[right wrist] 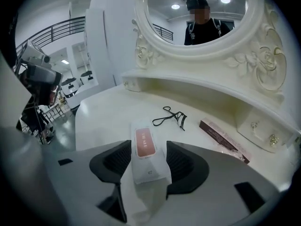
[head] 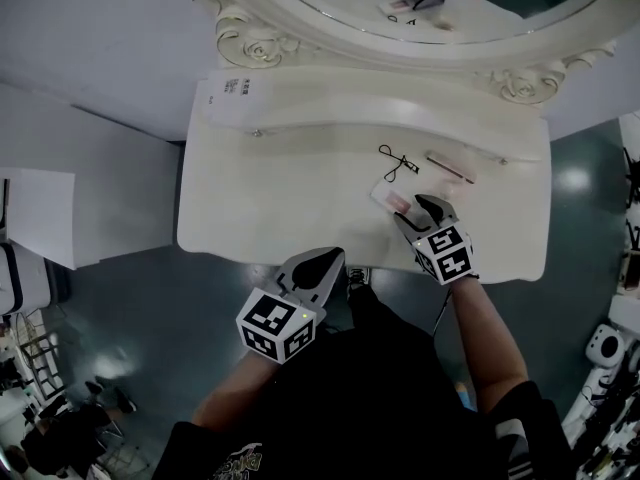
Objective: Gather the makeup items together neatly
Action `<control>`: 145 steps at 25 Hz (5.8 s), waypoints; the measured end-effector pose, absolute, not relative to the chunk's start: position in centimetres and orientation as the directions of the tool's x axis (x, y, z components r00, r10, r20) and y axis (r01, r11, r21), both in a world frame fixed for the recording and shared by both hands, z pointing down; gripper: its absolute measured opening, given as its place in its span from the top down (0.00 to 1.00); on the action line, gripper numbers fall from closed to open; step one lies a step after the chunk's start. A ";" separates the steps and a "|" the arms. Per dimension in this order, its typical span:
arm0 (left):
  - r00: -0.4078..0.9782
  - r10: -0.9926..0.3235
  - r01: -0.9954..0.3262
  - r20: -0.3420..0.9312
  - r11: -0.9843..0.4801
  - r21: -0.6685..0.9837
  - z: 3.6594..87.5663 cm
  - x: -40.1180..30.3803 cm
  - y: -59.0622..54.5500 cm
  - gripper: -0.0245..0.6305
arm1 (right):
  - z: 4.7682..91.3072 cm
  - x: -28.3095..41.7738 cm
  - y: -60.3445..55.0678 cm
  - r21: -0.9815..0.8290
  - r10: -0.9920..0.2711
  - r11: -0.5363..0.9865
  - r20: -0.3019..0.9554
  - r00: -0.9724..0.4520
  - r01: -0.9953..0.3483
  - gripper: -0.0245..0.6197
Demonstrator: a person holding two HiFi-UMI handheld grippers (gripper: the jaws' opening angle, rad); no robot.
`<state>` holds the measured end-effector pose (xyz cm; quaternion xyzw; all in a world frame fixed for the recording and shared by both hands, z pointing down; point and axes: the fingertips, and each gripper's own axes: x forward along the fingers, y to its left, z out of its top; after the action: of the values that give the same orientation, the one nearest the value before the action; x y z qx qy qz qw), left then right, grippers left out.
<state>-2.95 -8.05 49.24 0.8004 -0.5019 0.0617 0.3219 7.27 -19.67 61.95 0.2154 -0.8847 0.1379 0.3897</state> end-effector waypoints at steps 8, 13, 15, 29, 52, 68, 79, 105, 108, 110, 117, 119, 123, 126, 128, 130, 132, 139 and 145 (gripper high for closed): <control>0.481 -0.765 -0.851 0.427 -0.291 0.437 49.2 -3.5 -8.6 0.95 | 62.6 6.7 -19.7 -0.061 -0.260 0.883 0.763 -0.592 -0.466 0.60; 0.481 -0.767 -0.850 0.425 -0.291 0.439 49.0 -3.9 -8.0 0.95 | 62.5 6.2 -19.7 -0.044 -0.307 0.846 0.775 -0.553 -0.531 0.60; 0.481 -0.768 -0.850 0.423 -0.291 0.438 48.8 -4.2 -7.6 0.95 | 62.2 5.8 -19.3 -0.043 -0.337 0.818 0.772 -0.539 -0.573 0.61; 0.471 -0.777 -0.854 0.418 -0.283 0.436 47.9 -8.4 -2.9 0.95 | 61.7 -3.0 -17.3 -0.169 -0.481 0.540 0.742 -0.468 -0.824 0.61; 0.474 -0.764 -0.864 0.438 -0.307 0.399 47.3 -15.5 5.4 0.95 | 62.5 -7.4 -16.3 -0.107 -0.621 0.146 0.764 -0.175 -0.984 0.61; 0.553 -0.735 -0.826 0.392 -0.424 0.371 45.6 -14.3 6.1 0.95 | 57.1 -4.7 -14.7 -0.144 -0.732 0.202 0.635 -0.247 -0.969 0.57; 0.617 -0.704 -0.781 0.352 -0.491 0.386 44.8 -9.7 3.7 0.95 | 53.9 2.2 -14.7 -0.148 -0.773 0.242 0.567 -0.283 -0.959 0.92; 0.555 -0.738 -0.814 0.384 -0.386 0.434 46.9 -3.3 -3.5 0.95 | 57.5 8.2 -25.6 -0.057 -0.632 0.517 0.647 -0.426 -0.854 0.78; 0.537 -0.747 -0.823 0.391 -0.362 0.438 47.3 -3.1 -4.2 0.95 | 58.5 7.9 -26.8 -0.057 -0.607 0.541 0.665 -0.436 -0.839 0.76; 0.526 -0.753 -0.829 0.396 -0.348 0.438 47.6 -3.1 -4.7 0.95 | 59.0 7.7 -27.4 -0.055 -0.590 0.559 0.675 -0.443 -0.827 0.76; 0.495 -0.768 -0.843 0.406 -0.311 0.439 48.0 -2.9 -5.9 0.95 | 60.1 7.3 -28.5 -0.061 -0.561 0.587 0.689 -0.459 -0.808 0.76; 0.491 -0.770 -0.844 0.408 -0.306 0.440 48.1 -2.8 -6.1 0.95 | 60.2 7.1 -28.7 -0.065 -0.553 0.592 0.692 -0.463 -0.804 0.76; 0.488 -0.771 -0.845 0.408 -0.301 0.442 48.0 -2.6 -6.5 0.95 | 60.6 6.7 -28.8 -0.088 -0.529 0.601 0.702 -0.477 -0.795 0.76; 0.483 -0.773 -0.847 0.411 -0.294 0.442 48.1 -2.6 -6.4 0.95 | 60.9 6.6 -28.6 -0.084 -0.518 0.607 0.712 -0.473 -0.791 0.78; 0.479 -0.775 -0.849 0.412 -0.289 0.442 48.2 -2.7 -6.3 0.95 | 60.9 6.7 -28.6 -0.082 -0.525 0.603 0.709 -0.472 -0.794 0.86; 0.476 -0.777 -0.850 0.412 -0.286 0.441 48.1 -2.8 -6.1 0.95 | 60.6 6.6 -28.4 -0.089 -0.531 0.600 0.699 -0.479 -0.795 0.87; 0.474 -0.778 -0.851 0.412 -0.286 0.440 48.0 -2.9 -5.9 0.95 | 60.3 6.5 -28.2 -0.092 -0.539 0.597 0.689 -0.484 -0.797 0.88; 0.481 -0.777 -0.849 0.406 -0.297 0.438 47.7 -3.3 -5.3 0.95 | 58.8 5.4 -26.6 -0.121 -0.561 0.583 0.655 -0.506 -0.803 0.90; 0.503 -0.766 -0.840 0.401 -0.322 0.437 47.3 -3.5 -4.5 0.95 | 58.5 5.2 -24.0 -0.166 -0.572 0.542 0.645 -0.507 -0.823 0.90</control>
<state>-3.52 -4.53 47.29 0.8108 -0.4951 0.0602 0.3063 5.24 -24.04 58.47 0.4173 -0.8360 0.2336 0.2690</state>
